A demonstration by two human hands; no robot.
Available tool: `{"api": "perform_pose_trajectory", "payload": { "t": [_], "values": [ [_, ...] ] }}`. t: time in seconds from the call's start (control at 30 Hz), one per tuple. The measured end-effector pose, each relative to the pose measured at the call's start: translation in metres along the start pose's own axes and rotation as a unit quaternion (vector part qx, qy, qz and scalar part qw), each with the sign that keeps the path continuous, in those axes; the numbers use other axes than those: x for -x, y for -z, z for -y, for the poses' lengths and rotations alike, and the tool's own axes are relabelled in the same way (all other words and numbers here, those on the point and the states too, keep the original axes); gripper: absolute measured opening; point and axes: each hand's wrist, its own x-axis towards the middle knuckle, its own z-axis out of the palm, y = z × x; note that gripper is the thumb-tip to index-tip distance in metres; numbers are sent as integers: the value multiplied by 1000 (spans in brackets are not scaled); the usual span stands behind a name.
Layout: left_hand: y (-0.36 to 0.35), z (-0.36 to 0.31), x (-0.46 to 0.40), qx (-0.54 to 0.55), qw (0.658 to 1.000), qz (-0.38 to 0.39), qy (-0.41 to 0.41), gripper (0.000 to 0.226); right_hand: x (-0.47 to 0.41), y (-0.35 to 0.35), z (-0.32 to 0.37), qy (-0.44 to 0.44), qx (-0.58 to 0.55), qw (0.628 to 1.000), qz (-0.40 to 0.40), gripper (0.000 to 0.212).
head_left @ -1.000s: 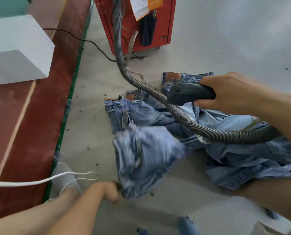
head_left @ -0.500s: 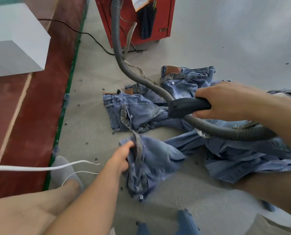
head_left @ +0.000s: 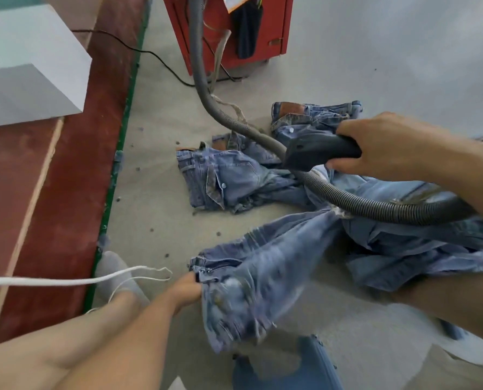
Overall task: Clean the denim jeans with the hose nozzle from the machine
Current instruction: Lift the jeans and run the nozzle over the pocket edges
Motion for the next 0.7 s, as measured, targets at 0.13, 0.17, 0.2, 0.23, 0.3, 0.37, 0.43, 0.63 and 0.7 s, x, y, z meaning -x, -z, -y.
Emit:
{"api": "perform_pose_trajectory", "payload": {
  "t": [0.13, 0.17, 0.2, 0.23, 0.3, 0.37, 0.43, 0.63, 0.7],
  "values": [
    [-23, -11, -16, 176, 980, 41, 86, 35, -2, -9, -5, -1, 2, 1000, 13, 36],
    [-24, -19, -18, 183, 974, 77, 111, 53, -3, -9, -6, -4, 0, 1000, 13, 37],
    [-26, -24, -20, 161, 972, 120, 120, 70, -4, -10, -8, -4, -1, 1000, 12, 38],
    [-28, -29, -21, 125, 974, 146, 121, 78, -6, -11, -9, -3, -2, 1000, 11, 38],
    [-27, -34, -24, 66, 985, 124, 98, 59, -9, -11, -11, -1, 1, 1000, 10, 39],
    [-22, -36, -26, 127, 986, 78, 81, 20, -10, -12, -12, 2, 4, 1000, 10, 38],
    [-4, -35, -25, 363, 929, 44, 52, 19, -11, -12, -12, 8, 5, 1000, 14, 35],
    [30, -31, -38, 460, 883, -52, 73, 81, -14, -16, -6, 14, 18, 999, 34, 33],
    [21, -24, -31, 267, 953, 28, 143, 104, -15, -15, -4, 6, 22, 999, 48, 34]
  ]
}}
